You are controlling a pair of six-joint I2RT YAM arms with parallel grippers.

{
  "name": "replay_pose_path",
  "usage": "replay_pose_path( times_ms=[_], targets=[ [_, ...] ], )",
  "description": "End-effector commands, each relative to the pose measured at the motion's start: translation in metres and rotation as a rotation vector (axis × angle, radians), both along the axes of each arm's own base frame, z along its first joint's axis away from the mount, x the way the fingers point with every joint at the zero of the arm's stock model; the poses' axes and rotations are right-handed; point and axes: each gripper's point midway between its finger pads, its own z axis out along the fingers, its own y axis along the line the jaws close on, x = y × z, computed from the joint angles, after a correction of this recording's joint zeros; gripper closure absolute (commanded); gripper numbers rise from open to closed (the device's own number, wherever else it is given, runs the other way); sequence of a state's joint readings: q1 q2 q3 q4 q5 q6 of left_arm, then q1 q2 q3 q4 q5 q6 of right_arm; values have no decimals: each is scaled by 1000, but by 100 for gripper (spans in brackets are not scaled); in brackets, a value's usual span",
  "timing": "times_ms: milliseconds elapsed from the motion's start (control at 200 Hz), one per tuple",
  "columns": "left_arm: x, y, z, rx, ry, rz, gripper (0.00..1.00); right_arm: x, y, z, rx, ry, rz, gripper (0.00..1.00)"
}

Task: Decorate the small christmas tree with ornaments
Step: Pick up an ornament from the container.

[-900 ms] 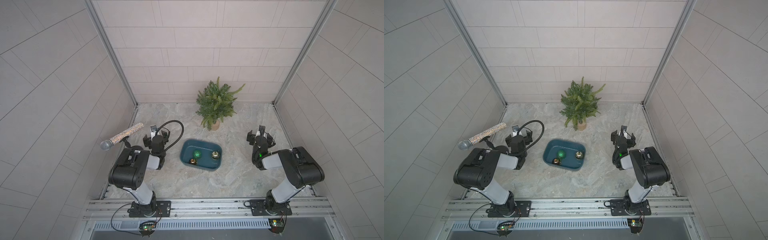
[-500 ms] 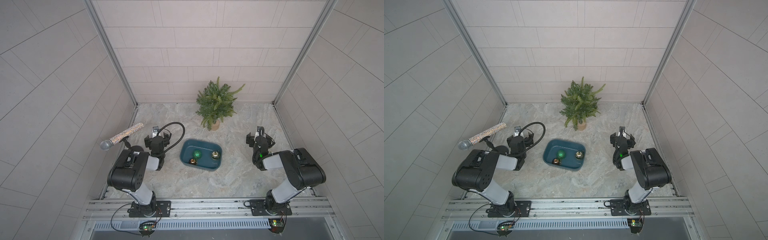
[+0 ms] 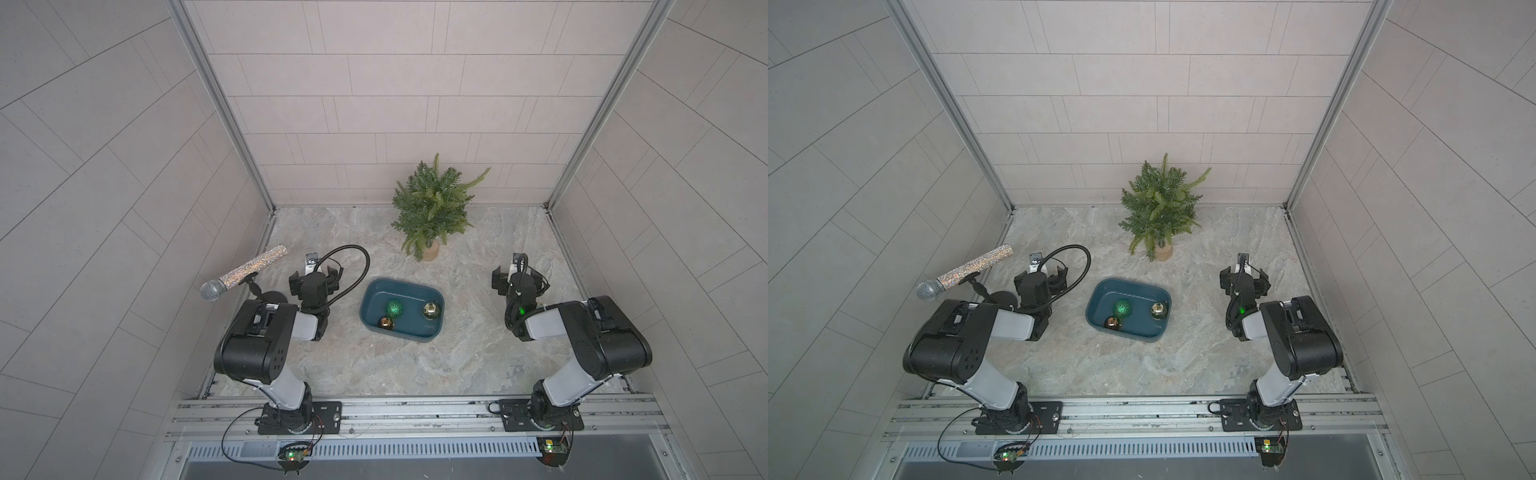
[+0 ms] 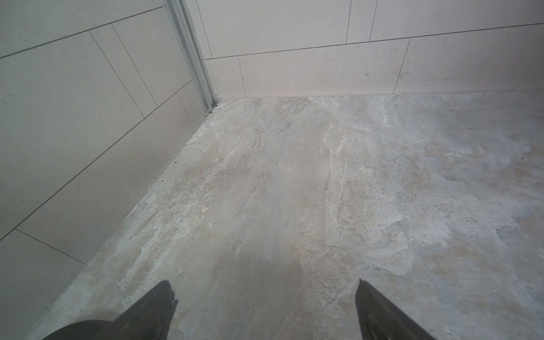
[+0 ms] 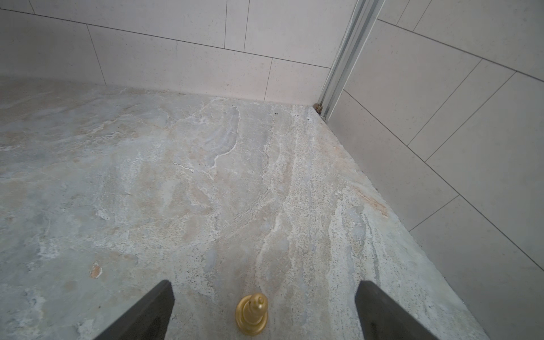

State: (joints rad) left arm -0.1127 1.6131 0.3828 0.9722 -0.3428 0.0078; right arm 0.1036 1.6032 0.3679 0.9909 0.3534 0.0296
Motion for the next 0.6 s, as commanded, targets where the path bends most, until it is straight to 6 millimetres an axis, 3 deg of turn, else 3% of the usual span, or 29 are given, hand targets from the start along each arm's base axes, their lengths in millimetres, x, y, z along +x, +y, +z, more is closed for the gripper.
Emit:
replay_pose_path(
  times_ms=[0,105,335,475,595],
  targets=[
    [2,4,4,-30,1,-6,0,-3,-2,6,-10,-12,-2,0],
    [-2,8,10,-10,-21,29,0,-13,-11,16,-17,-54,-69,0],
    [0,8,44,85,31,116,0,-18,23,58,-110,-39,38,0],
    [-2,14,78,30,-20,189,0,-22,40,85,23,-104,117,0],
    [2,1,107,-102,-44,139,0,-25,52,103,152,-127,164,0]
  ],
)
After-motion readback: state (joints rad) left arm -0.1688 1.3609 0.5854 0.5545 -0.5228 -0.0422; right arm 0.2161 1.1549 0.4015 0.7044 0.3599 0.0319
